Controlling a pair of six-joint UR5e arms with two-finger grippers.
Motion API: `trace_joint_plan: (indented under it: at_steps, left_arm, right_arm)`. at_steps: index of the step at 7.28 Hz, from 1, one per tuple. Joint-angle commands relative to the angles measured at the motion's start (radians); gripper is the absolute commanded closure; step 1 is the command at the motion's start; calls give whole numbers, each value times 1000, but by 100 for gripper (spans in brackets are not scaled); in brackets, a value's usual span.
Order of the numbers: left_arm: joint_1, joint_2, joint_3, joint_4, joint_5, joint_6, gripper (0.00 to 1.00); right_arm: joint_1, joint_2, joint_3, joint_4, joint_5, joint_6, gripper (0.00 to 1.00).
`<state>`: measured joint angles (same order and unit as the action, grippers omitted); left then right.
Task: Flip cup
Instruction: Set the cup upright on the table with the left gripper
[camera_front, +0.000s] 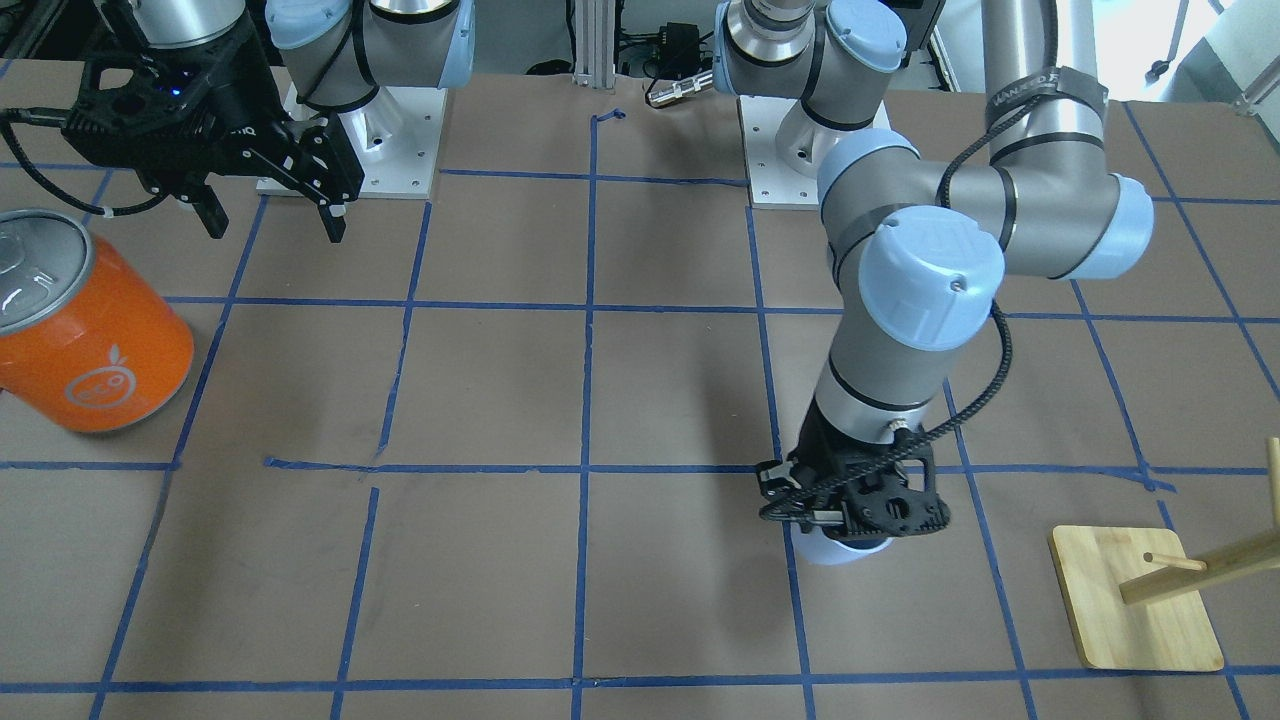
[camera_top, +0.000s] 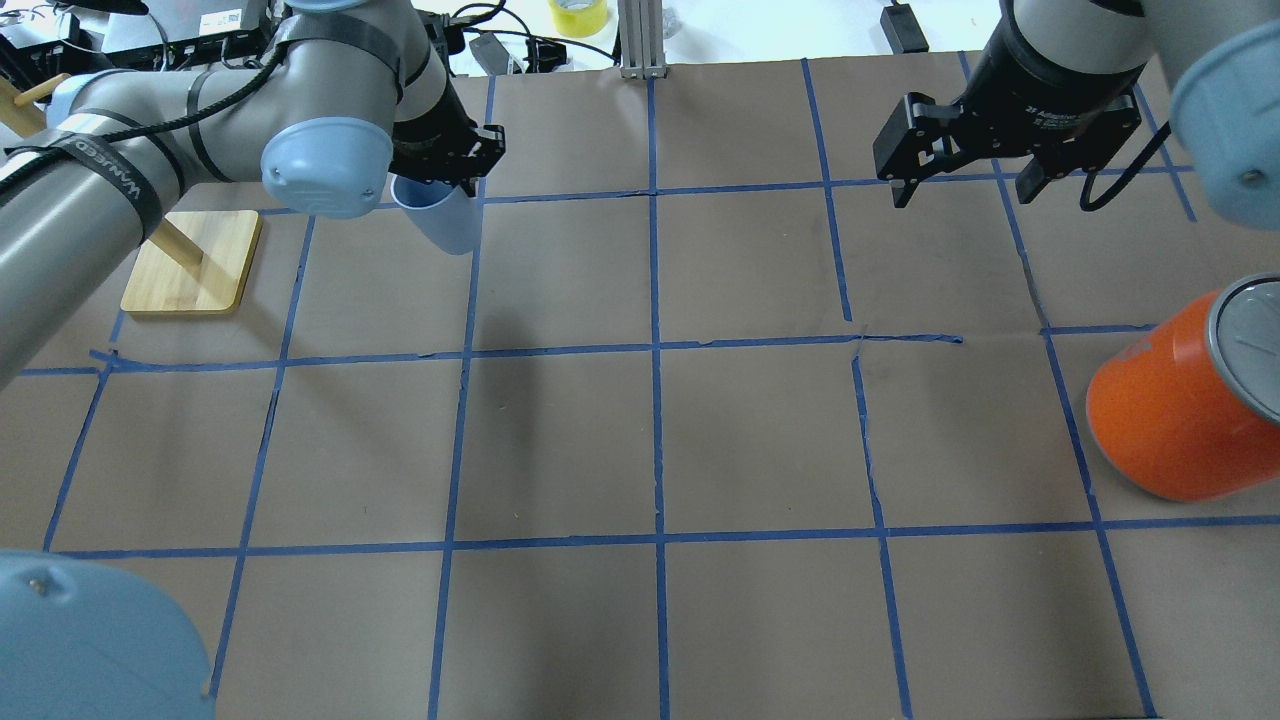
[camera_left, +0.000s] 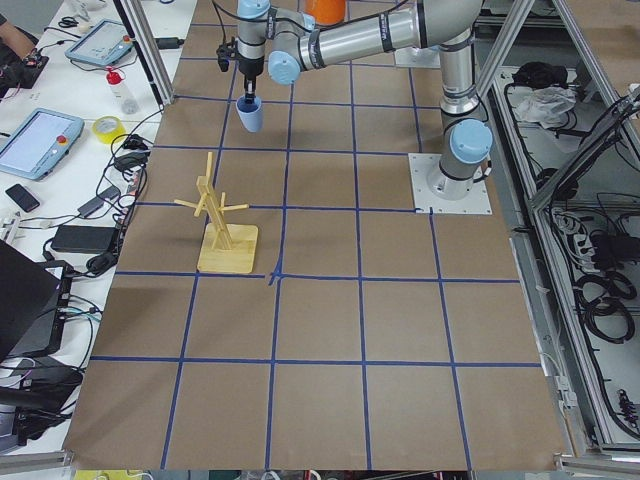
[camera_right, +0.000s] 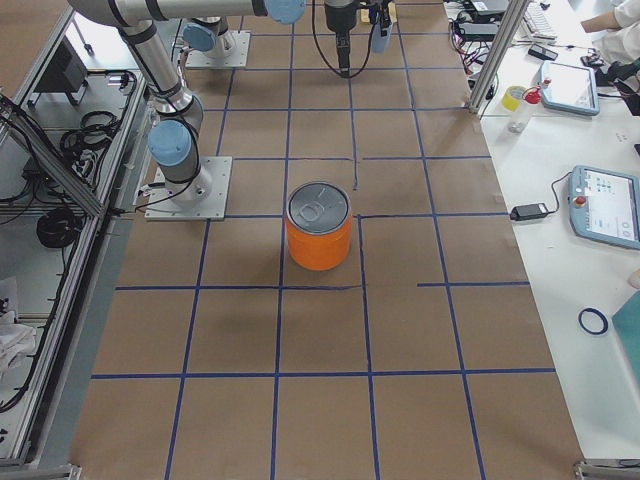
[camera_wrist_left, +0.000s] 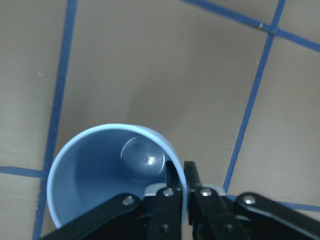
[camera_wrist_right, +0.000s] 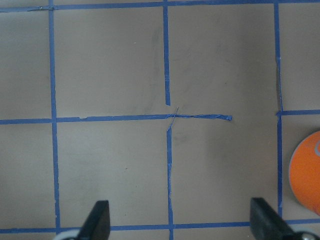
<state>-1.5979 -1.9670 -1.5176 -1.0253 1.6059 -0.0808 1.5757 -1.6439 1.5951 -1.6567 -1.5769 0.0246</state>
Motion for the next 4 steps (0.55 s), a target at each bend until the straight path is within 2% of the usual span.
trace_joint_plan:
  at_steps: [1, 4]
  left_arm:
    - [97, -35, -19, 60, 23, 139, 100]
    - [101, -104, -55, 117, 28, 133, 100]
  right_arm:
    - [1, 0, 0, 0, 0, 0, 0]
    - [3, 0, 0, 2, 0, 0, 0]
